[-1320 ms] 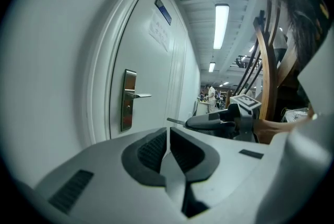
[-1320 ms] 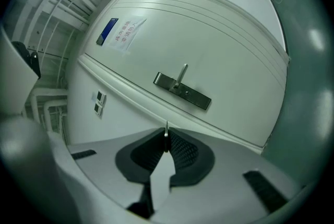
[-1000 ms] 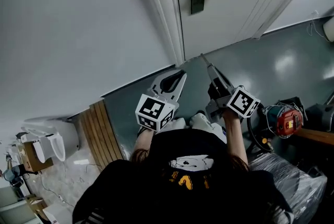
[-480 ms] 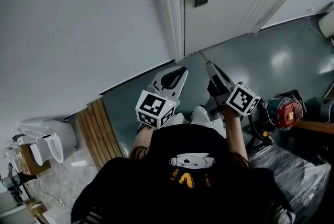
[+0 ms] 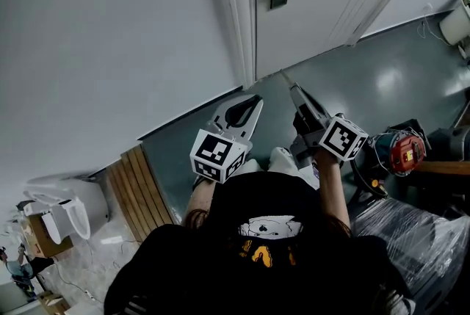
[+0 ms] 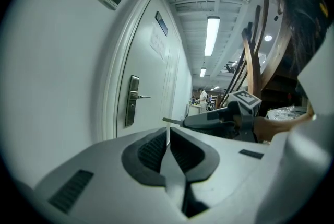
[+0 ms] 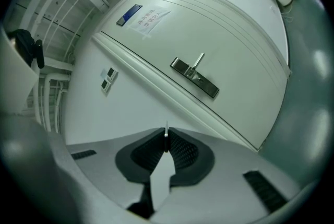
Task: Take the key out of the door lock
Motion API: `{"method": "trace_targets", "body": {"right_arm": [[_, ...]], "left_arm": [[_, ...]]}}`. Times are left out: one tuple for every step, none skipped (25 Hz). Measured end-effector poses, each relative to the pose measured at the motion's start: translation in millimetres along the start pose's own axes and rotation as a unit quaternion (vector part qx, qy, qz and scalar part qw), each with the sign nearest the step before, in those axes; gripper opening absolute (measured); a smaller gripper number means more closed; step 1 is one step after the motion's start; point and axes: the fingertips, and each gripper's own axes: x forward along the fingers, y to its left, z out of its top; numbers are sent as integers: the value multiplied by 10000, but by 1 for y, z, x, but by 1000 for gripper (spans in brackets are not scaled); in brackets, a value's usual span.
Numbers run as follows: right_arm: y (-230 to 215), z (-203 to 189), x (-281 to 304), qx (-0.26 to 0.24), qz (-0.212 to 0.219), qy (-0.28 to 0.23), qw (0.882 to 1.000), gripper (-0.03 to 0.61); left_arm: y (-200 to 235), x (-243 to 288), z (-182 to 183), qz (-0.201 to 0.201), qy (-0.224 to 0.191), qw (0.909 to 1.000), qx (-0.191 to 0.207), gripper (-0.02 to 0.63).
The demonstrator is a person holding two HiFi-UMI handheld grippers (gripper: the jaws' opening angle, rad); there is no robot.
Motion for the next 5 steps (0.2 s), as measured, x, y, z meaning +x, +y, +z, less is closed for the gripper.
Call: {"method": "trace_targets", "body": {"right_arm": [[0,0,-1,-28,-4,-2,10000,21],[-1,-1,-2,-45,-18,2,10000,21],[-2,-2,-3,-58,-38,10,10000,21],[-3,-3,-5,-71,-57,21,10000,21],[-4,-4,-6,-83,-76,33,9999,21]], "left_arm": [[-1,0,-1,-20,7,10000,7,23],[-2,-1,-2,-36,17,10000,14,23],[-4,-1,-4,-48,28,10000,21,23],[-5,-2,-5,-56,37,10000,26,25],[-6,-3,-6,-62,45,10000,30,23]]}}
